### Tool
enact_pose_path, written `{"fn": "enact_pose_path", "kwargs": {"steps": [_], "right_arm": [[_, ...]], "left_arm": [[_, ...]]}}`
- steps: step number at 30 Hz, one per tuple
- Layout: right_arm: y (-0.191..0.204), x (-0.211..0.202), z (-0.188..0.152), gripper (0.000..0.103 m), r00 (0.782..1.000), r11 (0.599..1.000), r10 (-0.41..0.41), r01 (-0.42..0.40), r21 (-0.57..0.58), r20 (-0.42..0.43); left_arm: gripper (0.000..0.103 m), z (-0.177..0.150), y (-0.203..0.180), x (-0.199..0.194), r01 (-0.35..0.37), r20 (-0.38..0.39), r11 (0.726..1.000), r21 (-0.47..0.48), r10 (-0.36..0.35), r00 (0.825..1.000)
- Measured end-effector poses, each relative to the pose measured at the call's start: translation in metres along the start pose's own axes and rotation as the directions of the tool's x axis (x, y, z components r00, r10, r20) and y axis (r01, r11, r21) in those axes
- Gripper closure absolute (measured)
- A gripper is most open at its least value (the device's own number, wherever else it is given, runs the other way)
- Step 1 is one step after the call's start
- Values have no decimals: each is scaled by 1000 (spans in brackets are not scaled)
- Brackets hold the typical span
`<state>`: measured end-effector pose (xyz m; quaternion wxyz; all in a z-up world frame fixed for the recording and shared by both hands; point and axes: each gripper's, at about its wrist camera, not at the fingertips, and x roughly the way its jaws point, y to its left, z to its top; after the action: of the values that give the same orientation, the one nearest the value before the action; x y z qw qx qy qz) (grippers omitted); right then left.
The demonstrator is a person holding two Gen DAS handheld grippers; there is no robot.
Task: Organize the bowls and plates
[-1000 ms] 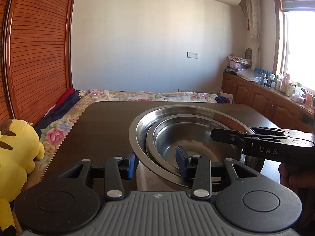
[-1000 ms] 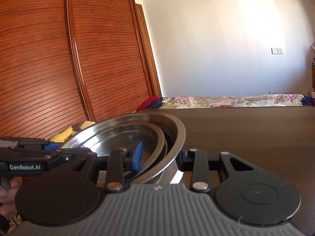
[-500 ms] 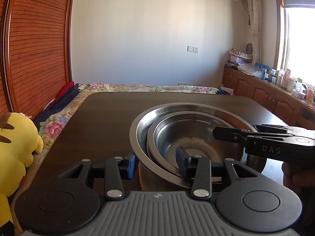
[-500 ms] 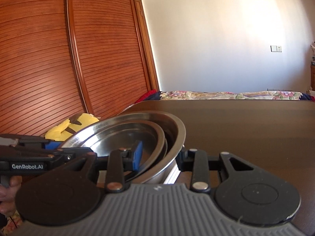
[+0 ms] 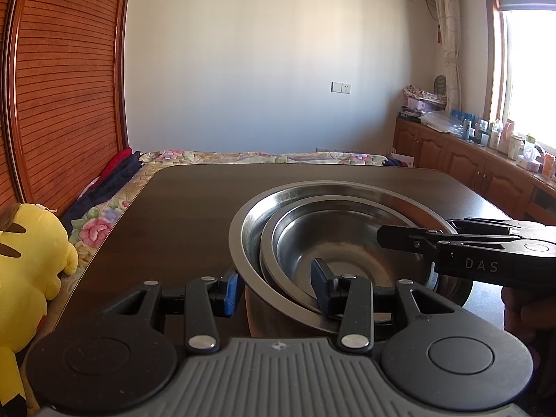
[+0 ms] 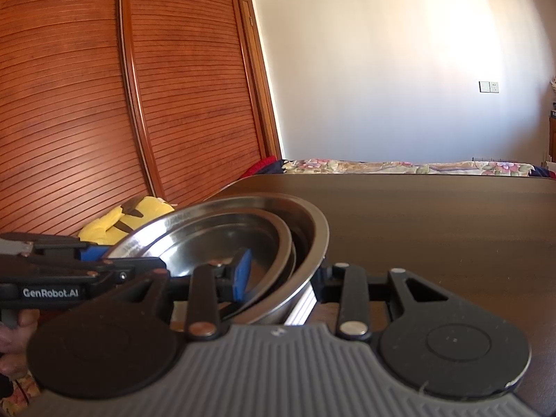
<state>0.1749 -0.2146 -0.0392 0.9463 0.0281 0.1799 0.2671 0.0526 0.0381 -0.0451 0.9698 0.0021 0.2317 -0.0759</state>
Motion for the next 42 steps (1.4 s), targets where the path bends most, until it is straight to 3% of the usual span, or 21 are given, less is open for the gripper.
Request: {"fn": "enact_pose_path", "kwargs": {"steps": [4,7,17,21,27,31,34,42], "right_arm": [[1,0,0,63,1000,1000,-5,5,-5,-7],[2,-4,2,50,999,999,-36,36,-32,-1],[-8,-29,9,46,995,995,-97,98,-25,30],[-10,-39,13,38,991,992,-120,121,-25,52],[-12,-43,14,24,986,987,-153,155,-27,68],[-14,-49,15,7,980,984,-177,179,-21,87],[-13,-54,18,0,977,982,-188,191,-18,99],[-9,-73,31,0,961,968,-243,249,-30,136]], "left_arm": [[57,0,1,1,-11,-6,1000,3,11,1000],[45,1,2,2,-37,-7,999,7,37,999],[15,5,9,-3,-84,3,996,-13,84,996],[13,9,9,-6,-105,21,994,-9,105,994],[0,15,8,-15,-128,61,992,-1,128,990],[0,20,7,-23,-143,95,990,-5,142,985],[0,25,2,-28,-143,108,990,2,142,984],[0,42,-12,-42,-142,142,990,3,140,980]]}}
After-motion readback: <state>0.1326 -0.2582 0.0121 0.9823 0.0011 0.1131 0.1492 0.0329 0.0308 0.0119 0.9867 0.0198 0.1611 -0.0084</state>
